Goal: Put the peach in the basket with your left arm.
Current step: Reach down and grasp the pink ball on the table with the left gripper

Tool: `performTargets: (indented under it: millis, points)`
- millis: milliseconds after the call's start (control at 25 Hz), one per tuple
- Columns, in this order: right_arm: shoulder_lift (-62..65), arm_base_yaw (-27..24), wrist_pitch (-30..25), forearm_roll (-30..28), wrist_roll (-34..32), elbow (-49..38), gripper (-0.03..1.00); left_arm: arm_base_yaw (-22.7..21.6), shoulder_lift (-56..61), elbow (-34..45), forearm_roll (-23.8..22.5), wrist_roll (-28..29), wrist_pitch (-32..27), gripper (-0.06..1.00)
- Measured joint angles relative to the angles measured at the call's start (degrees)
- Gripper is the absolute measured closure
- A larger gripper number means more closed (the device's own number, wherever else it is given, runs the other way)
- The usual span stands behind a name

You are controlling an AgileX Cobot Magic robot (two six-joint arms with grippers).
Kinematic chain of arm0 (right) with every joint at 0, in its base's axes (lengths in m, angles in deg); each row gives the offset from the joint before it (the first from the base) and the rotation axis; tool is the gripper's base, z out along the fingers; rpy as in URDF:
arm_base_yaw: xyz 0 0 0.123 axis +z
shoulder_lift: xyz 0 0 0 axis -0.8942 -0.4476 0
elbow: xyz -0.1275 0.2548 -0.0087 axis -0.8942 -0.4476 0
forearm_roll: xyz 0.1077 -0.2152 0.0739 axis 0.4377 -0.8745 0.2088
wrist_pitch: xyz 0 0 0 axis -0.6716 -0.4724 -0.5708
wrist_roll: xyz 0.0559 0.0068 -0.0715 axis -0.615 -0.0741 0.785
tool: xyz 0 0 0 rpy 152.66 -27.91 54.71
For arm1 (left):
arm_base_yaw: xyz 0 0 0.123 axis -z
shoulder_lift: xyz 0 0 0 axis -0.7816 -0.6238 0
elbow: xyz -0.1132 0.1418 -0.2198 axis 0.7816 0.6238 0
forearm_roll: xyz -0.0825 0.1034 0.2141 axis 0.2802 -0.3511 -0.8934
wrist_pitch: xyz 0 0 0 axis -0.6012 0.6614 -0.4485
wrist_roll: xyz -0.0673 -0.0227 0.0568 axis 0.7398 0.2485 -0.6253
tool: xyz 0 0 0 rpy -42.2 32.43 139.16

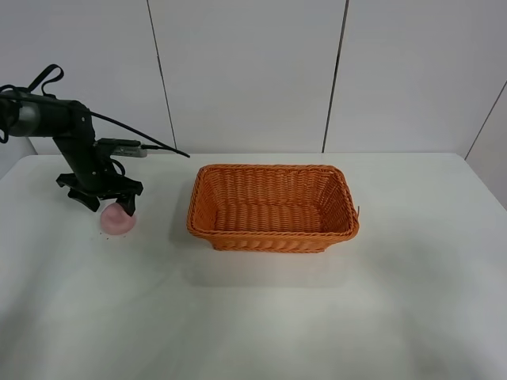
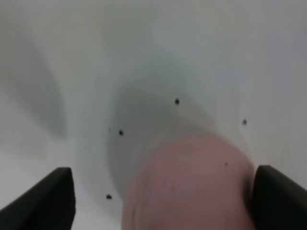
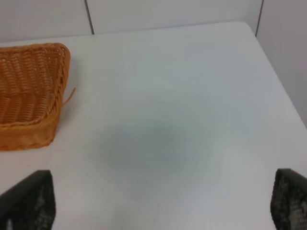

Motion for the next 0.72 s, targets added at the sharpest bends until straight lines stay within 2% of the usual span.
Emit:
performTargets:
  millis: [160,520,640,720]
  points:
    - [0.0,0.0,0.0,0.0,0.0,0.0,0.27,0.0,0.0,0.0,0.0,0.0,-1.6,0.1]
    - [0.0,0.0,0.0,0.0,0.0,0.0,0.27,0.0,0.0,3.6,1.2,0.0,-1.0,0.12]
    - [0.0,0.0,0.0,0.0,0.0,0.0,0.27,0.0,0.0,3.9,1.8,0.0,-0.8,0.29]
    - [0.0,0.0,0.0,0.0,0.0,0.0,0.27,0.0,0.1,3.9,1.8,0.0,-0.8,0.52]
